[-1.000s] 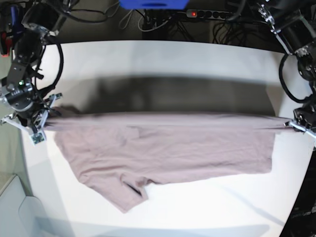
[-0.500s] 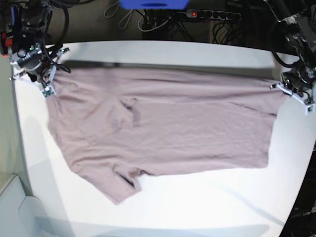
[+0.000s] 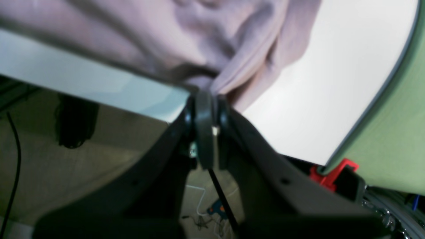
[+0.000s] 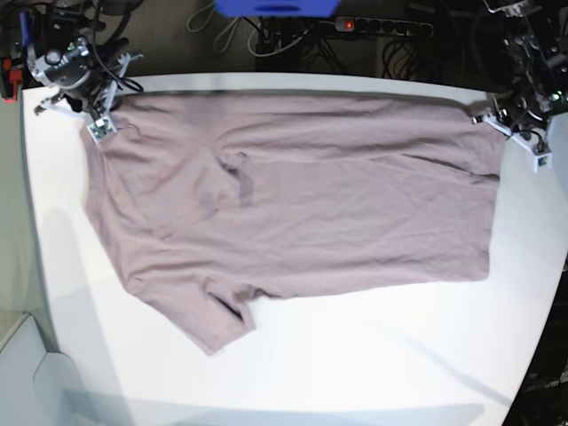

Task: Layout the t-shirt on the table in an organized manner, then fold the t-shirt properly
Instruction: 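Lower the shirt flat with both grippers and release the edges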

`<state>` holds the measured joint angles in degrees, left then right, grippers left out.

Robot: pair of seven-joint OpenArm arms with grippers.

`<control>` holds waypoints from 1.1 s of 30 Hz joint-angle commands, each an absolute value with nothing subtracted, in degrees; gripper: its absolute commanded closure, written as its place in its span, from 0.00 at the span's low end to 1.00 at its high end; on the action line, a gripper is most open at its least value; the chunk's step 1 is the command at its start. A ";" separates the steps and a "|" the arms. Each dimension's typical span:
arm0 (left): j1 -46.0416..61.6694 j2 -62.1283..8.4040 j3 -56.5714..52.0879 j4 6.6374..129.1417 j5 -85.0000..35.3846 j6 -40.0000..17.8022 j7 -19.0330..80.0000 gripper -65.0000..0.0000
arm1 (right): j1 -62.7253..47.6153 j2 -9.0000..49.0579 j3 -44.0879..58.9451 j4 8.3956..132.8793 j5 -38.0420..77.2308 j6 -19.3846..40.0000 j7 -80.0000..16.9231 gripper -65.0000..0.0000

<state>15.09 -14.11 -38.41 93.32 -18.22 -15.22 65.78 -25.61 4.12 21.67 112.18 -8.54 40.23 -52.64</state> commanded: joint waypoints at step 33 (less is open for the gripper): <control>16.75 -14.99 -42.86 93.93 -18.33 -15.08 65.54 0.71 | -25.63 4.62 28.70 113.01 -8.48 40.00 -52.00 0.61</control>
<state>16.73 -13.91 -42.28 93.10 -18.65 -15.22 65.93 -25.58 3.99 28.45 112.14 -8.58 40.23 -52.64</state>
